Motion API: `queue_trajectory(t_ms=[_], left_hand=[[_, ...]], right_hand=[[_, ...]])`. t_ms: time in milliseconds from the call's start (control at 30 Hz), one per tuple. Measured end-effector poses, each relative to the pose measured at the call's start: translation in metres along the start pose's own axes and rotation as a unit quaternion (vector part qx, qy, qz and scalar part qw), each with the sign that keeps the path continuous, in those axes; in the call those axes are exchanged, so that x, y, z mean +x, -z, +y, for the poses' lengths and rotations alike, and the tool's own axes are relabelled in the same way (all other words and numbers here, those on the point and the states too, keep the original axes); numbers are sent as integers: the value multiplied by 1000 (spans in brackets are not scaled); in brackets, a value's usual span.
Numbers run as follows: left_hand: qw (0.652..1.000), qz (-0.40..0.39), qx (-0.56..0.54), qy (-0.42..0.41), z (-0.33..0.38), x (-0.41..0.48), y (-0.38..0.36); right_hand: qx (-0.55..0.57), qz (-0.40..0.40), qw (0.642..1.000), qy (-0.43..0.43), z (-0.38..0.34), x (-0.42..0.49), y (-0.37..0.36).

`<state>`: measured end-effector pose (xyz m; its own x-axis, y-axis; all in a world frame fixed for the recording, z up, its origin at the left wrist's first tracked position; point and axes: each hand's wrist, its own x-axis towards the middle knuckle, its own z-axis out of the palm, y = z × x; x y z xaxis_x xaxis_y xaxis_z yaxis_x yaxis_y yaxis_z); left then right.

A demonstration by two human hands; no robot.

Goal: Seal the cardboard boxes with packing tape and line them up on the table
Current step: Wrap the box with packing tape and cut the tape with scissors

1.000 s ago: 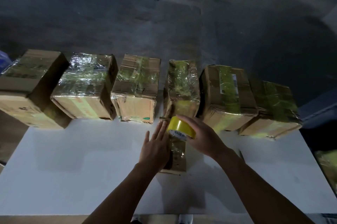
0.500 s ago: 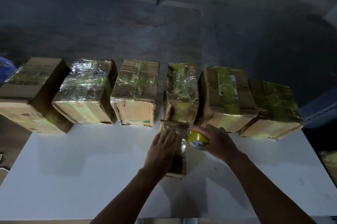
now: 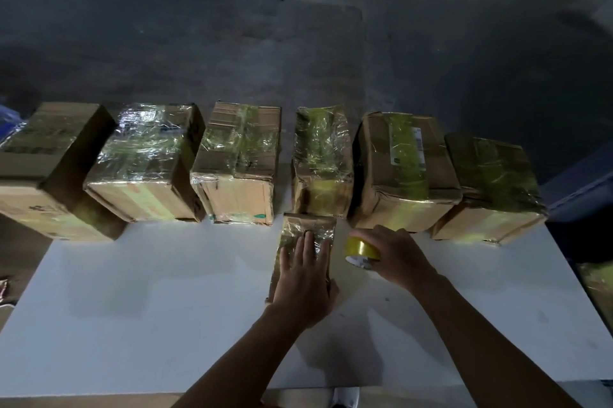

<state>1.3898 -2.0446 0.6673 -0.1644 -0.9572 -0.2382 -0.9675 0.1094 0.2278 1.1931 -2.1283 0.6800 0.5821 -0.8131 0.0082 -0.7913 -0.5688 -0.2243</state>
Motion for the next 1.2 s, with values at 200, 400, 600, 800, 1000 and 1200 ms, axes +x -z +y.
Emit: queue_trajectory(t_ms=[200, 400, 600, 800, 1000, 1200], left_hand=[[999, -45, -21, 15, 8, 6, 10], [997, -9, -73, 5, -4, 5, 17], [988, 13, -139, -61, -34, 3, 18], [979, -13, -146, -144, -51, 1, 19], [966, -38, -128, -221, -42, 2, 35], [962, 10, -63, -266, -35, 16, 32]], right_hand=[[24, -47, 997, -58, -15, 2, -35], [119, -87, 981, -122, -22, -7, -45], [262, -119, 948, -137, -39, -14, -32], [294, -191, 919, -179, -40, -18, -22], [298, -160, 911, -237, -48, -31, -20], [290, -76, 912, -279, -44, -44, -20]])
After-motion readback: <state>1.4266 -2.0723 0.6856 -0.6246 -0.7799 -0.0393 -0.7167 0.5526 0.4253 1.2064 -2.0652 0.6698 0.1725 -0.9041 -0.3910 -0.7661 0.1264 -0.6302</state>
